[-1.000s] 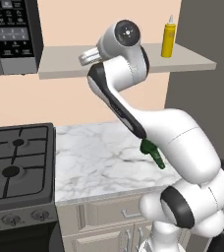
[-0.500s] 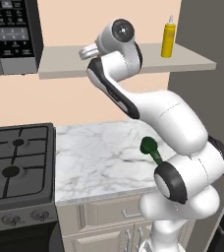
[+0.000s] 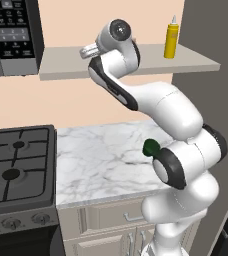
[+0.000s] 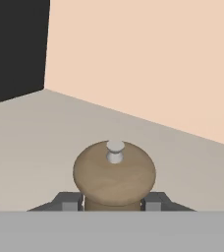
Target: There are various items on the counter. Only move the condiments/shakers into the cabinet.
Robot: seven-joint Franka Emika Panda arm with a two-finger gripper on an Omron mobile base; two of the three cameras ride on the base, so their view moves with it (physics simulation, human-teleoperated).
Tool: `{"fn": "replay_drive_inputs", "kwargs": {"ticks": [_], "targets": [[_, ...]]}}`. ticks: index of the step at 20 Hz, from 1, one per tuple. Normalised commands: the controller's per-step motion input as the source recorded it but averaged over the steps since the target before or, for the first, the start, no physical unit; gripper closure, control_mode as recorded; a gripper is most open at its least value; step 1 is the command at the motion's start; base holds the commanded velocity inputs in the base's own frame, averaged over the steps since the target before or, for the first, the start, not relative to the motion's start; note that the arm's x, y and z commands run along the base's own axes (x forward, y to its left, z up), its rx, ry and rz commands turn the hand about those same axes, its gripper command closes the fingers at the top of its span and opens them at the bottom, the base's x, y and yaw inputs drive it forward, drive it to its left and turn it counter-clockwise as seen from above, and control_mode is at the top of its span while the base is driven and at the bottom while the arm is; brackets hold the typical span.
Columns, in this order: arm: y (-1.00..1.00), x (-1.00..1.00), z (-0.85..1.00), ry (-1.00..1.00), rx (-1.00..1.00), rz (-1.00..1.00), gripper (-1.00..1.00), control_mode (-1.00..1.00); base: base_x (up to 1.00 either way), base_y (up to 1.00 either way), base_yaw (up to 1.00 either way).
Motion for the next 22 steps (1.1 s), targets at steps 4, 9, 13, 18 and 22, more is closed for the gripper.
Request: {"fn": "replay_drive_inputs", "kwargs": {"ticks": [4, 9, 13, 18, 22], "targets": [[0.00, 0.32, -0.21, 0.00, 0.00, -0.02, 1.00, -1.00, 0.00, 0.00, 0.00], [0.00, 0.45, -0.18, 0.00, 0.02, 0.00, 1.00, -1.00, 0.00, 0.00, 0.00], [0.00, 0.14, -0.13, 0.00, 0.02, 0.00, -1.00, -1.00, 0.00, 0.00, 0.00], [-0.11, 0.00, -0.01, 0.00, 0.01, -0.01, -1.00, -1.00, 0.00, 0.00, 0.00], [-0.34, 0.00, 0.00, 0.00, 0.02, -0.04, -1.00, -1.00, 0.00, 0.00, 0.00]]}}
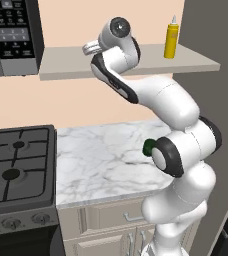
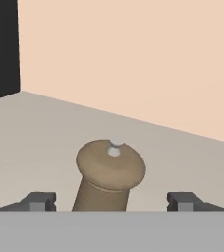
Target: There are various items on the counter. Only move the condiments/shakers into the cabinet.
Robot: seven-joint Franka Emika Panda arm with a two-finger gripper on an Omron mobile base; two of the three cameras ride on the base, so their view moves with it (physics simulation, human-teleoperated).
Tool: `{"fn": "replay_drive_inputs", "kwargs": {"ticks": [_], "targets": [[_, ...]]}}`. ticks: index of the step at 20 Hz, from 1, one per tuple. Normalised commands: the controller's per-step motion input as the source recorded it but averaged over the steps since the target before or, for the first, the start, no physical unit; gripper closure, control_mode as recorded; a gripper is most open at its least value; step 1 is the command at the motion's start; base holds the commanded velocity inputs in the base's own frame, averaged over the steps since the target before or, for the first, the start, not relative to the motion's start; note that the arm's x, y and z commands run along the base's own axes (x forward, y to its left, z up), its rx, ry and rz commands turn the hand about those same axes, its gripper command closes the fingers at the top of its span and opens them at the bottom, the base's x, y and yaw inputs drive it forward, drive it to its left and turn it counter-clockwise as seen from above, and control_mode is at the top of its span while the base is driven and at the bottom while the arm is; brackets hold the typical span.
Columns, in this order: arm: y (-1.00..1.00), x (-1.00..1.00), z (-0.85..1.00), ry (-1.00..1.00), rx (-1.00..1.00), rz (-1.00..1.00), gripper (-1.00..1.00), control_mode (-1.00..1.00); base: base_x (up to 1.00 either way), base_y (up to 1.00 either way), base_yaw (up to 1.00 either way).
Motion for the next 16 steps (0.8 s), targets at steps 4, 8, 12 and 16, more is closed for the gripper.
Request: {"fn": "replay_drive_inputs", "kwargs": {"ticks": [4, 8, 12, 16], "targets": [[-0.32, -0.23, 0.15, -0.05, 0.06, -0.01, -1.00, -1.00, 0.00, 0.00, 0.00], [-0.12, -0.79, 0.50, -0.14, 0.13, 0.00, -1.00, -1.00, 0.00, 0.00, 0.00], [0.00, -0.97, 0.39, -0.11, 0.13, 0.00, -1.00, -1.00, 0.00, 0.00, 0.00], [-0.04, -1.00, 0.18, -0.07, 0.11, 0.00, -1.00, -1.00, 0.00, 0.00, 0.00]]}}
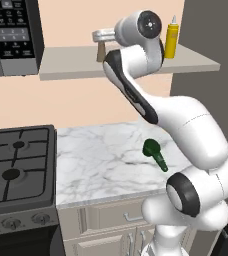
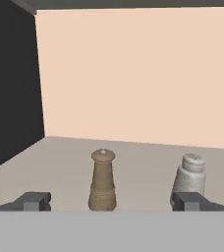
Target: There are various items on the counter. Only move the condiments/shakers into the cabinet.
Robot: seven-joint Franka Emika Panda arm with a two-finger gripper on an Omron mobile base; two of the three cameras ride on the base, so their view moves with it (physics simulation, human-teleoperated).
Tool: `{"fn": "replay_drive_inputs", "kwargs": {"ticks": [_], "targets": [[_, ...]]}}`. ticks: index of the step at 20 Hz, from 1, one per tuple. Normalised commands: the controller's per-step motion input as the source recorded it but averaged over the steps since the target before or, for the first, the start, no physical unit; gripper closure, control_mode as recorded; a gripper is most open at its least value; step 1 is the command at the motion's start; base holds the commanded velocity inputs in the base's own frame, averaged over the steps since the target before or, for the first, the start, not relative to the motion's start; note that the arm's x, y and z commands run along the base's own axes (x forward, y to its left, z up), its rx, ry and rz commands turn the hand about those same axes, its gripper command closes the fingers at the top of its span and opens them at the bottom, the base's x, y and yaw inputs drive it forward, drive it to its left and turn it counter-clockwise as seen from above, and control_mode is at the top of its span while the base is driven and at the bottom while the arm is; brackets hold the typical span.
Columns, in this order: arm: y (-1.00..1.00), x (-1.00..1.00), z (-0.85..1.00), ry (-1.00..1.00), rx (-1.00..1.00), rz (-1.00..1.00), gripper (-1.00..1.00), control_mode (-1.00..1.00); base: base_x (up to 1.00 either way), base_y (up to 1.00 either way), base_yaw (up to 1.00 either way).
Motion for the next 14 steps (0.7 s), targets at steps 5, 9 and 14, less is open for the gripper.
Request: {"fn": "replay_drive_inputs", "kwargs": {"ticks": [5, 9, 14], "targets": [[-0.23, -1.00, -0.02, -0.01, 0.01, 0.00, -1.00, -1.00, 0.00, 0.00, 0.00], [-0.28, -1.00, -0.27, 0.07, 0.00, 0.00, -1.00, -1.00, 0.00, 0.00, 0.00], [-0.17, -1.00, -0.57, 0.21, -0.01, 0.00, -1.00, -1.00, 0.00, 0.00, 0.00]]}}
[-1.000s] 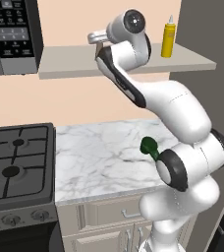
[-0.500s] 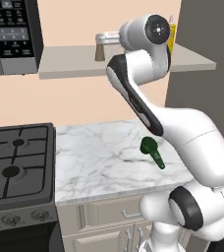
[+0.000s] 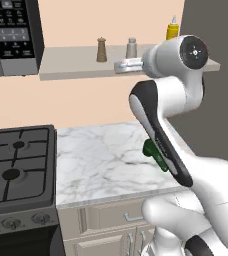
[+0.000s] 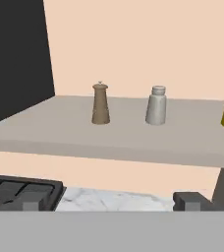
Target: There are various items on the counter. Only move the condiments/shakers into the cabinet.
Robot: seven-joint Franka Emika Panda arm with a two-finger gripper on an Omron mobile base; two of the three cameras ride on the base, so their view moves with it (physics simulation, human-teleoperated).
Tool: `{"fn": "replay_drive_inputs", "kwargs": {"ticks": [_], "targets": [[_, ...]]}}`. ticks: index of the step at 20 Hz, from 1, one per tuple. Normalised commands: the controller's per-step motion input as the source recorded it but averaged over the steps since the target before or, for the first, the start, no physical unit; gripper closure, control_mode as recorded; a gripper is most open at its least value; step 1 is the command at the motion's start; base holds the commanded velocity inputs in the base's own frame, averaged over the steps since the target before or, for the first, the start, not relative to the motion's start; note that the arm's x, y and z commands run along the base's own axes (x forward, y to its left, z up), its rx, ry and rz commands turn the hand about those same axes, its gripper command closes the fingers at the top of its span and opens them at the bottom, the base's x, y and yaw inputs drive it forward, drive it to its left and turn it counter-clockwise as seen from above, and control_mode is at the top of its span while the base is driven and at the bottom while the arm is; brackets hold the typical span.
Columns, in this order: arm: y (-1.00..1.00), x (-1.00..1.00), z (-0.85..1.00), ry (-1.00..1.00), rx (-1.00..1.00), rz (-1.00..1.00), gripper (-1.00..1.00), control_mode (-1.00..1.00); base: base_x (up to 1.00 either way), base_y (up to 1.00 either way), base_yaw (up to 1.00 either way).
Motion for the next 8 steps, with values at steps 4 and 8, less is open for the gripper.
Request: {"fn": "replay_drive_inputs", "kwargs": {"ticks": [4, 8], "targets": [[-0.03, -0.78, -0.80, 0.30, -0.06, -0.03, -1.00, -1.00, 0.00, 0.00, 0.00], [0.00, -0.43, -0.89, 0.37, -0.09, -0.05, -1.00, -1.00, 0.00, 0.00, 0.00]]}}
